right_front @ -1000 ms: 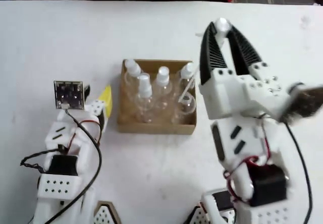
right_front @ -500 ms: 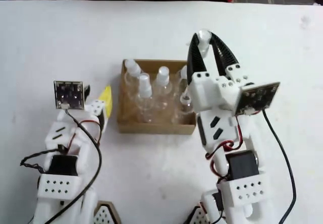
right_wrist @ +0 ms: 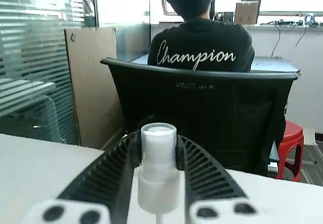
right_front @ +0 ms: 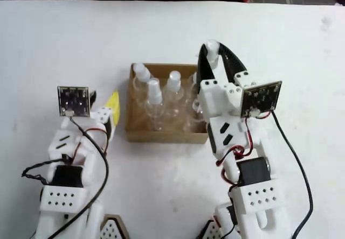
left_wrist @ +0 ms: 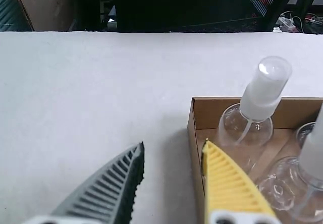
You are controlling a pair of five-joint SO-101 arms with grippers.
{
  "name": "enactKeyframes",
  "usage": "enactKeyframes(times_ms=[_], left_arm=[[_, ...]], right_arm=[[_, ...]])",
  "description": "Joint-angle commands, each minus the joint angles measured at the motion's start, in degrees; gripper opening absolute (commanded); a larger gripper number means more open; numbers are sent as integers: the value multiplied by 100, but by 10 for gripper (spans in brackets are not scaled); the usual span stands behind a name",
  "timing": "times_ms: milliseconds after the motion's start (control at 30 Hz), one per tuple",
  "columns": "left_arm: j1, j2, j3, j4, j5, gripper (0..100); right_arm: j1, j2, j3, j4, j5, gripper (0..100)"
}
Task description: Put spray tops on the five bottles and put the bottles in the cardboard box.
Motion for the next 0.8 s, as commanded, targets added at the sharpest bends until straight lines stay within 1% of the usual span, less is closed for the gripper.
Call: enactKeyframes(times_ms=[0, 100, 300, 467, 767], left_arm=[[22, -119, -53, -132, -79, 176], [22, -119, -53, -141, -79, 176], [22, -119, -53, -141, -79, 176], [22, -119, -53, -141, -79, 176], [22, -119, -53, -132, -79, 176]], right_arm=[[31, -48, -26, -426, 88, 16], [31, -75, -70, -629, 97, 16], [40, -136, -70, -620, 105, 16], [251, -22, 18, -725, 105, 16], [198, -22, 299, -752, 97, 16]])
